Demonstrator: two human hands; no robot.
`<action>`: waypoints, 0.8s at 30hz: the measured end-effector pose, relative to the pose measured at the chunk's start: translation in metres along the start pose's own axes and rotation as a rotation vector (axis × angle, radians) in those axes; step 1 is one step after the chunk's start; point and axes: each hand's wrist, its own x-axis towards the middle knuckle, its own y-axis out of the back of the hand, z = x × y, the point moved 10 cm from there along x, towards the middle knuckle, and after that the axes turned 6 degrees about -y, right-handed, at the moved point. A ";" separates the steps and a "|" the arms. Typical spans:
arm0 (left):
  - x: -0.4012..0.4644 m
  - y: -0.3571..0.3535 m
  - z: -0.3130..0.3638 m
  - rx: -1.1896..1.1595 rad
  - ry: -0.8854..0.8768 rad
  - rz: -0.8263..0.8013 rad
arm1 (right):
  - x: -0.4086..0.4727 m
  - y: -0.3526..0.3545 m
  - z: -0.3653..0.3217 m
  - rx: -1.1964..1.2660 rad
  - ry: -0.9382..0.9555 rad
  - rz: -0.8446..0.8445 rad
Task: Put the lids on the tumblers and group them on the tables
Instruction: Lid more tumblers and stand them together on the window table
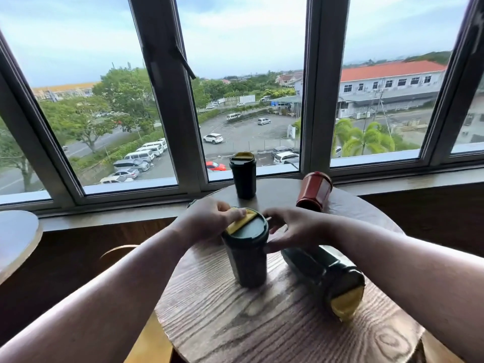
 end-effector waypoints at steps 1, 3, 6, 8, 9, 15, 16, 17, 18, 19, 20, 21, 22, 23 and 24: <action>0.001 0.003 0.002 0.052 -0.014 0.000 | 0.000 0.000 0.002 0.004 -0.016 0.004; 0.000 0.015 0.014 0.186 -0.068 0.024 | -0.003 0.002 0.005 -0.025 -0.054 0.007; -0.006 0.039 0.039 0.250 -0.158 0.098 | -0.010 0.009 0.011 -0.103 -0.114 0.026; -0.011 0.045 0.056 0.285 -0.229 0.139 | -0.014 0.018 0.014 -0.161 -0.132 0.069; -0.015 0.045 0.065 0.318 -0.270 0.160 | -0.015 0.024 0.015 -0.189 -0.134 0.096; -0.056 0.014 0.140 0.467 -0.552 0.207 | -0.021 0.040 0.029 -0.282 -0.082 0.114; -0.066 0.004 0.155 0.476 -0.604 0.187 | -0.023 0.042 0.031 -0.277 -0.060 0.101; -0.074 -0.009 0.168 0.476 -0.641 0.158 | -0.026 0.044 0.034 -0.264 -0.039 0.088; -0.081 -0.022 0.177 0.471 -0.659 0.123 | -0.029 0.047 0.036 -0.247 -0.016 0.073; -0.087 -0.037 0.185 0.467 -0.664 0.083 | -0.033 0.049 0.037 -0.225 0.008 0.055; -0.090 -0.053 0.191 0.471 -0.661 0.043 | -0.037 0.050 0.039 -0.205 0.031 0.034; -0.092 -0.069 0.195 0.488 -0.654 0.008 | -0.041 0.052 0.041 -0.185 0.047 0.010; -0.093 -0.085 0.196 0.515 -0.636 -0.022 | -0.045 0.054 0.045 -0.173 0.057 -0.016; -0.092 -0.098 0.194 0.545 -0.608 -0.042 | -0.049 0.055 0.049 -0.166 0.065 -0.043; -0.092 -0.110 0.192 0.575 -0.570 -0.050 | -0.052 0.055 0.054 -0.161 0.076 -0.069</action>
